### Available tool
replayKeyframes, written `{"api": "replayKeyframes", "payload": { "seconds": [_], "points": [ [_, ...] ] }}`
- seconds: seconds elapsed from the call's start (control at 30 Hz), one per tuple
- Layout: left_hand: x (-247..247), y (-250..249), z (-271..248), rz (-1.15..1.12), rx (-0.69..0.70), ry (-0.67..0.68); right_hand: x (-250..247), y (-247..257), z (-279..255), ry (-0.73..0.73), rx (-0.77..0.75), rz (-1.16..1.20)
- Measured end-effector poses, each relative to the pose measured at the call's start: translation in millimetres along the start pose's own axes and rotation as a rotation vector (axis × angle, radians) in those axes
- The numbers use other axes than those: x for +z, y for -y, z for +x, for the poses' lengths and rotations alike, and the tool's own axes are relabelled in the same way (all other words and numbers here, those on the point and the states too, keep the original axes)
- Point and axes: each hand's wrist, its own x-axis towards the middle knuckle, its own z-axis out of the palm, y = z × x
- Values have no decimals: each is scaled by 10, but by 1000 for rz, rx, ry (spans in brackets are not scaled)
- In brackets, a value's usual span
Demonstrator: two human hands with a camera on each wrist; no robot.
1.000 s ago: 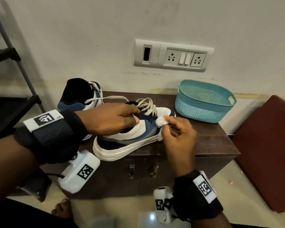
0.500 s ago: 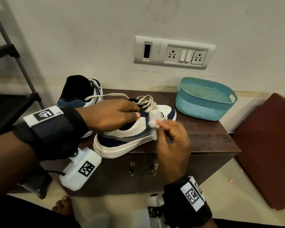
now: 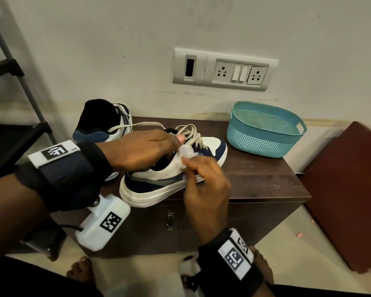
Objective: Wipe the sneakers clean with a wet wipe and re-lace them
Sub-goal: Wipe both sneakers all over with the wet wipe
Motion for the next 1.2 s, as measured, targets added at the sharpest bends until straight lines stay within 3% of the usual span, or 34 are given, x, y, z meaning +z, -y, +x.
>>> {"api": "replayKeyframes", "payload": {
  "seconds": [0.13, 0.3, 0.37, 0.53, 0.67, 0.77, 0.93, 1.07, 1.2],
  "points": [
    [-16, 20, -8, -22, -14, 5, -43, 70, -164, 191, -103, 23],
    [-6, 25, 0, 19, 17, -2, -305, -286, 134, -36, 172, -133],
    [-9, 34, 8, 28, 22, 9, -334, -334, 234, -81, 148, -129],
    [0, 62, 61, 37, 62, 57, -124, -293, 131, -3, 82, -137],
    [-6, 91, 71, 75, 76, 76, -19, -190, -196, -63, 130, -115],
    [-14, 86, 65, 65, 92, 105, -29, -101, -380, 9, 158, -45],
    [-8, 104, 71, 50, 100, 107, -171, -244, 52, -190, 237, 38],
    [-1, 112, 82, 71, 105, 100, -63, -241, 86, -88, 228, 11],
    [7, 131, 108, 59, 110, 101, 102, -101, -259, -133, 271, 67]
  ]
}}
